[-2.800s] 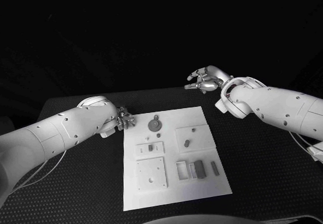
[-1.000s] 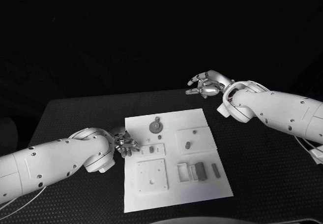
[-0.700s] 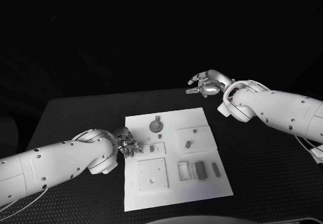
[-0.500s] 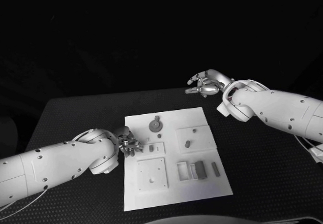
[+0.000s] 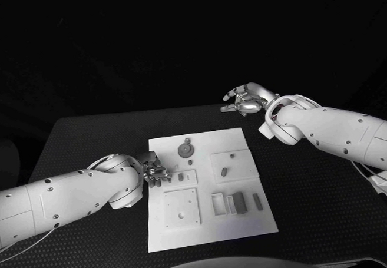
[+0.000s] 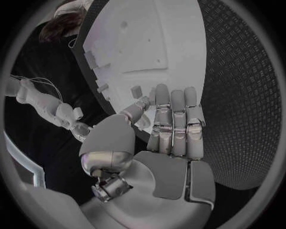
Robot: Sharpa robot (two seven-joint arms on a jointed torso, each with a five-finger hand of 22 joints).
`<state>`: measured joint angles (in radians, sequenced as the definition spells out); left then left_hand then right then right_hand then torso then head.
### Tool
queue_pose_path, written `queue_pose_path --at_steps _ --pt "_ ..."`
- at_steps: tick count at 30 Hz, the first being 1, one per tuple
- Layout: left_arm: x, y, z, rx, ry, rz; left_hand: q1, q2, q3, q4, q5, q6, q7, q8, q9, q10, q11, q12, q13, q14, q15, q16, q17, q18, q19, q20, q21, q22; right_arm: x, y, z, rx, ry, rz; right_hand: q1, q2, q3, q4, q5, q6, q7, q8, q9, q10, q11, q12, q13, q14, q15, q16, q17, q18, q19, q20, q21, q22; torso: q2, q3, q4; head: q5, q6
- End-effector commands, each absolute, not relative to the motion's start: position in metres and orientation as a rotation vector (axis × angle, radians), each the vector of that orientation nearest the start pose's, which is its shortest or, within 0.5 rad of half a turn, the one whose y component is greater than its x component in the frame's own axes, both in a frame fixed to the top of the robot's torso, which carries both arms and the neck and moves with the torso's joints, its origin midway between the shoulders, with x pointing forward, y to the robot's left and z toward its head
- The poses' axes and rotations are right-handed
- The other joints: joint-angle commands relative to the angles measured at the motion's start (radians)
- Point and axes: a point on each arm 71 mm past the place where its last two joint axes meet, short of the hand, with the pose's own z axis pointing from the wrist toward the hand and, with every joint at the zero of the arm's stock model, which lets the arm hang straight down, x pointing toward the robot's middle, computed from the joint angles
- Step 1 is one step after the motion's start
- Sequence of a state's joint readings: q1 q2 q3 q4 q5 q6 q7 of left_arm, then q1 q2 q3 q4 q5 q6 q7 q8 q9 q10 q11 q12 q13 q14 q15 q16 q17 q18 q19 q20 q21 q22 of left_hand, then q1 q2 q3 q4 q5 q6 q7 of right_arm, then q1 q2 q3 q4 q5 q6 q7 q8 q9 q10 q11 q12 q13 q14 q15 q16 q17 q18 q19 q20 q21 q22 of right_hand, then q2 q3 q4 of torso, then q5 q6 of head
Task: Assemble the parts on the task board
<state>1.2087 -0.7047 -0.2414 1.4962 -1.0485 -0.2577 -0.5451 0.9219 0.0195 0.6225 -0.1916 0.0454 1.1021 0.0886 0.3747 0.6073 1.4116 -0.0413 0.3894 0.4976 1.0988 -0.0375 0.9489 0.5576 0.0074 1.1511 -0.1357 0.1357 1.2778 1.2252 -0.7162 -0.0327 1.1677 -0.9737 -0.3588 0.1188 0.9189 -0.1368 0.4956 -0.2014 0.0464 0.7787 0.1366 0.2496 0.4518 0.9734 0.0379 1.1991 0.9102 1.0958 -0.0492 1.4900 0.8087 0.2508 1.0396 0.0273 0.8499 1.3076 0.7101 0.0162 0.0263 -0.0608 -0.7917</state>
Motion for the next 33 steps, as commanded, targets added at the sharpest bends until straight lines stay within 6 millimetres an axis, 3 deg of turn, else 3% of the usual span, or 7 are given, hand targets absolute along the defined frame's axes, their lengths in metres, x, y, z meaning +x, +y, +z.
queue_pose_path --at_steps 1,11,28,33 --pt "0.457 0.1708 -0.2767 -0.302 2.188 -0.381 -0.006 -0.005 0.0 0.005 0.003 0.047 -0.04 0.003 0.002 0.006 -0.002 0.005 0.002 0.004 -0.001 0.004 0.002 0.009 0.005 0.001 0.001 0.002 0.5509 -0.2444 -0.1849 0.275 1.604 0.808 -0.01 0.0 0.002 -0.002 0.004 0.041 0.037 -0.006 -0.001 -0.073 0.023 0.003 -0.001 -0.008 0.002 -0.005 -0.001 0.011 -0.007 -0.001 -0.007 0.019 0.0 0.0005 0.0001 0.003 0.001" --pt "0.4559 0.1682 -0.2783 -0.281 2.202 -0.377 -0.009 -0.007 -0.001 0.007 0.003 0.046 -0.04 0.002 0.003 0.003 -0.001 0.007 0.004 0.001 -0.001 0.006 0.004 0.008 0.003 0.0 0.001 0.007 0.5508 -0.2443 -0.1851 0.275 1.605 0.808 -0.01 0.0 0.002 -0.002 0.004 0.04 0.037 -0.006 -0.001 -0.073 0.023 0.003 -0.001 -0.008 0.002 -0.005 -0.002 0.011 -0.007 -0.001 -0.007 0.019 0.0 0.0009 -0.0006 0.003 -0.003" --pt "0.4551 0.1631 -0.2789 -0.222 2.186 -0.37 -0.012 -0.01 -0.001 0.011 0.003 0.048 -0.041 0.004 0.005 0.003 -0.003 0.012 0.008 0.001 -0.002 0.009 0.007 0.009 0.004 -0.001 0.003 0.013 0.5501 -0.2441 -0.1862 0.275 1.608 0.81 -0.011 0.0 0.002 -0.002 0.004 0.04 0.037 -0.006 -0.001 -0.074 0.023 0.003 -0.002 -0.008 0.002 -0.005 -0.002 0.011 -0.007 -0.001 -0.007 0.019 -0.001 0.0008 0.0001 -0.002 0.001" --pt "0.4545 0.1629 -0.2793 -0.217 2.192 -0.367 -0.012 -0.01 -0.001 0.012 0.003 0.049 -0.041 0.005 0.006 0.003 -0.003 0.013 0.01 0.001 -0.002 0.01 0.008 0.009 0.004 -0.001 0.003 0.015 0.5501 -0.244 -0.1863 0.275 1.609 0.81 -0.011 0.001 0.002 -0.002 0.004 0.04 0.037 -0.005 -0.001 -0.074 0.023 0.004 -0.002 -0.008 0.002 -0.005 -0.002 0.011 -0.007 -0.001 -0.007 0.019 0.0 0.0006 -0.0002 0.007 -0.006"
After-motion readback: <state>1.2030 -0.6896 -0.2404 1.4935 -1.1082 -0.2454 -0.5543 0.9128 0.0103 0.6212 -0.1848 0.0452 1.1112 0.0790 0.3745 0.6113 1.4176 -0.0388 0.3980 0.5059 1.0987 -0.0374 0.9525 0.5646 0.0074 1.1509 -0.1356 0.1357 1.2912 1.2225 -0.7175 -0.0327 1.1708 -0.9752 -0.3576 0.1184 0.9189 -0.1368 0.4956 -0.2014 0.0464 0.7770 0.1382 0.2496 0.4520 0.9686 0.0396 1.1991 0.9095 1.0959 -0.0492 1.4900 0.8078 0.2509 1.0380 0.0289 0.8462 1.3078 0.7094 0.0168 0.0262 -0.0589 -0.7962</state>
